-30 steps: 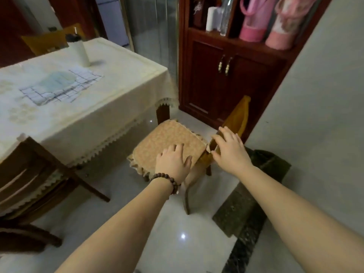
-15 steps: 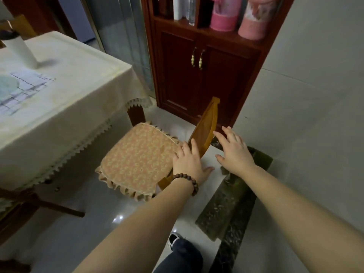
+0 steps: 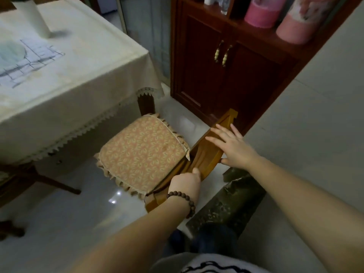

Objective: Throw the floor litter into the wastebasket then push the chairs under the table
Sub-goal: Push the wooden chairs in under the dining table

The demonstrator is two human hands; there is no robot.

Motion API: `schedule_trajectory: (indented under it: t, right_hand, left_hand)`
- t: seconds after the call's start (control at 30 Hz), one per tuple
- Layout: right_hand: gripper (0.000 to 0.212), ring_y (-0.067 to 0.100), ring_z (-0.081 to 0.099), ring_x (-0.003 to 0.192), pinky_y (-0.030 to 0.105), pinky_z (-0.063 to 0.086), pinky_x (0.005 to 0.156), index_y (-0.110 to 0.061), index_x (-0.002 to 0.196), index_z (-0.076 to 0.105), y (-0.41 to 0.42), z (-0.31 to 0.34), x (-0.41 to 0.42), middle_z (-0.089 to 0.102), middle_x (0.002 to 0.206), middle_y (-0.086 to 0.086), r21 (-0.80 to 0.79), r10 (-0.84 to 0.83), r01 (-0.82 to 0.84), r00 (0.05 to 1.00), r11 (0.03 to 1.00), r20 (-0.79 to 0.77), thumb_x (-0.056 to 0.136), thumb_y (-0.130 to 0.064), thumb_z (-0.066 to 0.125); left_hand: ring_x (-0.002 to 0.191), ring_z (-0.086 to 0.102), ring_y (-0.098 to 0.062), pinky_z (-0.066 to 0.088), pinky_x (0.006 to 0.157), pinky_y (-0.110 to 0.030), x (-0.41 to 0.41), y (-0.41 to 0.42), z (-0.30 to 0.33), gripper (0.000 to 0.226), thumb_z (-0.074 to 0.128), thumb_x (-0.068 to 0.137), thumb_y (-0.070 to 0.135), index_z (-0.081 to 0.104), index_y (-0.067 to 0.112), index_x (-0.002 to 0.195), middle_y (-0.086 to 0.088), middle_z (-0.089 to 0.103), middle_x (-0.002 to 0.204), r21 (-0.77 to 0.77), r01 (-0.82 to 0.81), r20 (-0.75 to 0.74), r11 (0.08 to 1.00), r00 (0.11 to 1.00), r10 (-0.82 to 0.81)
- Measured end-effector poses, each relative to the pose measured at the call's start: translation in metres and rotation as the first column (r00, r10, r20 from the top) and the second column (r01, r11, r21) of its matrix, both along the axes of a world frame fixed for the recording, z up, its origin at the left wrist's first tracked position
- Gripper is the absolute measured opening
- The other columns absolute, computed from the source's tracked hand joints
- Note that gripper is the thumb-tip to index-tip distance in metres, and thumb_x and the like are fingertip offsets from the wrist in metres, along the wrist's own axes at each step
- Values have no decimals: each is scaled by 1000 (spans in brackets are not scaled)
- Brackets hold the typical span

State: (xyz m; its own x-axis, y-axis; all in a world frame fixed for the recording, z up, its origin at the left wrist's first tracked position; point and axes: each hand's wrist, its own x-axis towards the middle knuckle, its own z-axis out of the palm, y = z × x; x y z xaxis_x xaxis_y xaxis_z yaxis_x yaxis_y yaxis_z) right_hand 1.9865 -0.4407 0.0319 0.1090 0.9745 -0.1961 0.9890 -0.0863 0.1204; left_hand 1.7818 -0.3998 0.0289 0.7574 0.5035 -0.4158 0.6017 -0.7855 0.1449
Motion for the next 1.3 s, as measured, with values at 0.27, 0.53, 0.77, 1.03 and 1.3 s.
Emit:
schedule_trajectory:
  t: [0.27,0.53,0.77,1.03,1.3]
  right_hand:
    - [78,24,14,144,54,-2,114,-29,142,32,52,-3,36,34,150,4,-108,603,-595,795,796,64,74,-60,56]
    - [62,23,63,98,40,53,81,-20,126,50,55,-15,52,64,115,3,-84,766,-765,642,639,-18,72,-46,69]
    - [40,18,65,58,28,49,44,-18,93,66,60,-26,57,70,73,0,65,831,-831,555,552,43,58,-24,83]
    - [33,17,64,57,30,49,41,-21,90,65,83,-31,65,68,70,-4,80,868,-868,494,489,50,62,-26,80]
    - [28,15,61,50,25,44,39,-24,84,63,132,-11,70,63,61,-7,52,893,-896,444,441,71,64,-36,79]
  left_hand:
    - [83,61,-27,44,61,-36,0,2,9,55,45,93,3,23,10,142,-10,60,100,-22,-93,-65,995,994,91]
    - [81,61,-23,52,71,-37,17,-19,8,19,45,96,31,60,18,99,-3,64,93,112,-471,-102,875,870,482]
    - [76,60,-23,45,62,-33,15,-19,7,24,48,94,36,62,18,92,-2,63,85,153,-485,-151,861,849,506]
    - [63,50,-21,41,58,-33,16,-9,12,22,47,96,29,59,16,82,-2,58,75,184,-495,-187,849,831,525]
    - [62,52,-21,42,55,-32,25,27,13,26,47,96,29,64,19,78,-2,64,78,212,-520,-137,827,822,552]
